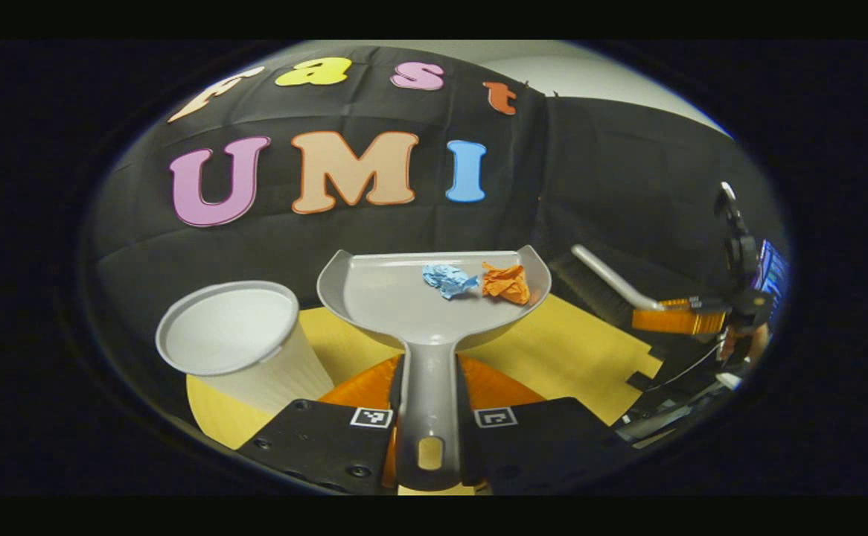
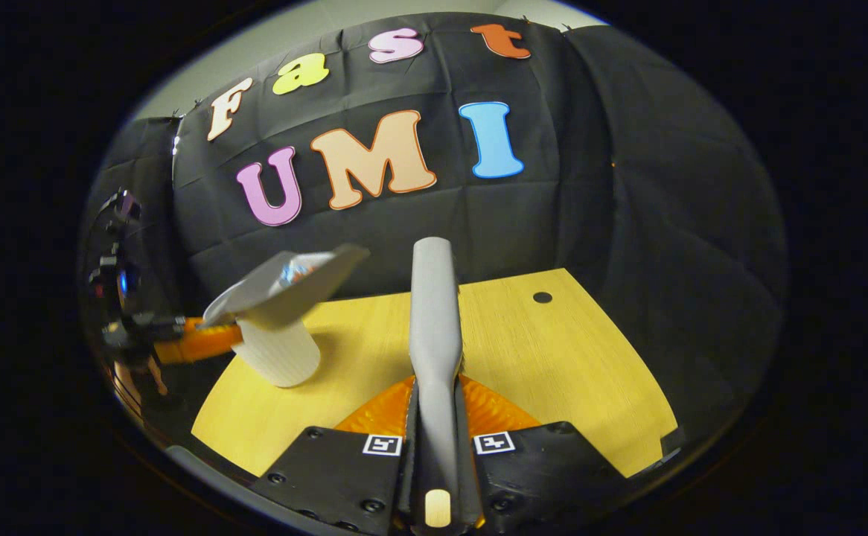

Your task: Pick up the small broom and dustpan from the desktop, sweep the trash into the dustpan with the broom, and then empty the trash into the garbage bin.

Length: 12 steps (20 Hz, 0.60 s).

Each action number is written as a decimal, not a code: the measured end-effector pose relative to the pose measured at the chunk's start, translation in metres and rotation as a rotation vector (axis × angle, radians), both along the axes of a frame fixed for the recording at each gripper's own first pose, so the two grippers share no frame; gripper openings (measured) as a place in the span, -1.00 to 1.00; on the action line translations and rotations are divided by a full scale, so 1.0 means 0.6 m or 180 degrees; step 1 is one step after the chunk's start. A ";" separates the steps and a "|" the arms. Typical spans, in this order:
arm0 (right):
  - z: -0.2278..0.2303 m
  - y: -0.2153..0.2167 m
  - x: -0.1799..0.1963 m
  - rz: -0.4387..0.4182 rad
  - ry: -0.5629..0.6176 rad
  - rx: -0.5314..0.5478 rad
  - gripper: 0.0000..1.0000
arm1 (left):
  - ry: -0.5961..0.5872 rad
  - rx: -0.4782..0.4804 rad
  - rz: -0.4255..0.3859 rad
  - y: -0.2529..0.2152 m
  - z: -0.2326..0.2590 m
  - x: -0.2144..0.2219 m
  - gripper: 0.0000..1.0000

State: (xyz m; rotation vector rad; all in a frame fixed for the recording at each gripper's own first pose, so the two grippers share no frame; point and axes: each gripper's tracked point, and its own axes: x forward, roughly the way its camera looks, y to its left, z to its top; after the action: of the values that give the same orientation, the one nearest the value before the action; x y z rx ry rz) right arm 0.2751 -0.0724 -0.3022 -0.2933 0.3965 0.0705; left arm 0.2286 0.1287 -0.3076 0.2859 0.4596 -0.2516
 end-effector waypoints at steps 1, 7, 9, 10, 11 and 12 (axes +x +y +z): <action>0.010 -0.030 -0.026 -0.0021 0.0022 -0.0029 -0.61 | -0.0046 0.0004 0.0059 0.005 0.030 -0.011 -0.49; -0.086 -0.069 -0.125 0.0088 0.0263 0.0142 -0.60 | -0.0036 0.0585 0.0817 0.233 0.178 -0.051 -0.50; -0.115 -0.027 -0.131 0.0150 0.0360 0.0164 -0.60 | 0.0019 0.0860 0.1062 0.311 0.195 -0.074 -0.53; -0.129 -0.007 -0.130 0.0177 0.0422 0.0186 -0.60 | 0.0062 0.1027 0.1122 0.340 0.199 -0.081 -0.50; -0.137 0.018 -0.122 0.0205 0.0475 0.0213 -0.60 | 0.0125 0.1203 0.1157 0.365 0.198 -0.088 -0.50; -0.147 0.032 -0.119 0.0227 0.0521 0.0240 -0.60 | 0.0195 0.1362 0.1179 0.385 0.196 -0.091 -0.50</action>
State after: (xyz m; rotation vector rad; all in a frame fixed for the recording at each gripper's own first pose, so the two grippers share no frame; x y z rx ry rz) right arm 0.2034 -0.0534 -0.3906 -0.2279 0.5447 0.1798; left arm 0.1742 0.3594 -0.1899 0.6032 0.6160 0.2051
